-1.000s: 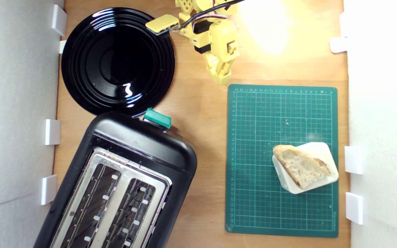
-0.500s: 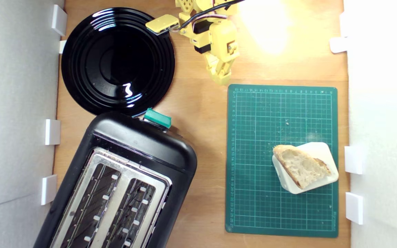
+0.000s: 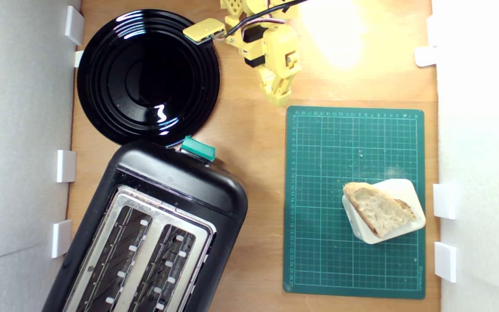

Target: Pick bread and place in toaster

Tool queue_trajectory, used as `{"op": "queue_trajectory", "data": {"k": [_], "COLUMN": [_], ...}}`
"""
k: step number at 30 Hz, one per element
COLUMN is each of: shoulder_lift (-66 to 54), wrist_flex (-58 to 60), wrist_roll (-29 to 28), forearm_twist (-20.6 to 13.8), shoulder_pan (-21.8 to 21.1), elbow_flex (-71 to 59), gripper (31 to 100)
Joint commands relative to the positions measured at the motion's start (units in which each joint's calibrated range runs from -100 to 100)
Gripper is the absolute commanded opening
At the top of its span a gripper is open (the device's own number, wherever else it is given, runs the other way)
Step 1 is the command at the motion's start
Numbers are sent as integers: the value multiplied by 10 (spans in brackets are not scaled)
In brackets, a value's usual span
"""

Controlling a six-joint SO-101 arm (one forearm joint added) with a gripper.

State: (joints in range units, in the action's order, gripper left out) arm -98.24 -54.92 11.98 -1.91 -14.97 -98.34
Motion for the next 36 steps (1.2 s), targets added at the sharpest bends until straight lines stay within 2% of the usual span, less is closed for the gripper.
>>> {"op": "queue_trajectory", "data": {"k": [1, 16, 20, 30, 36], "shoulder_lift": [-3, 6, 55, 200, 347], "wrist_flex": [-3, -2, 13, 286, 482], "wrist_roll": [2, 4, 4, 1, -18], "forearm_twist": [7, 9, 8, 9, 10], "shoulder_pan": [-5, -5, -3, -5, -6], "elbow_flex": [-1, 3, 15, 16, 15], "gripper": [411, 415, 411, 416, 418]}}
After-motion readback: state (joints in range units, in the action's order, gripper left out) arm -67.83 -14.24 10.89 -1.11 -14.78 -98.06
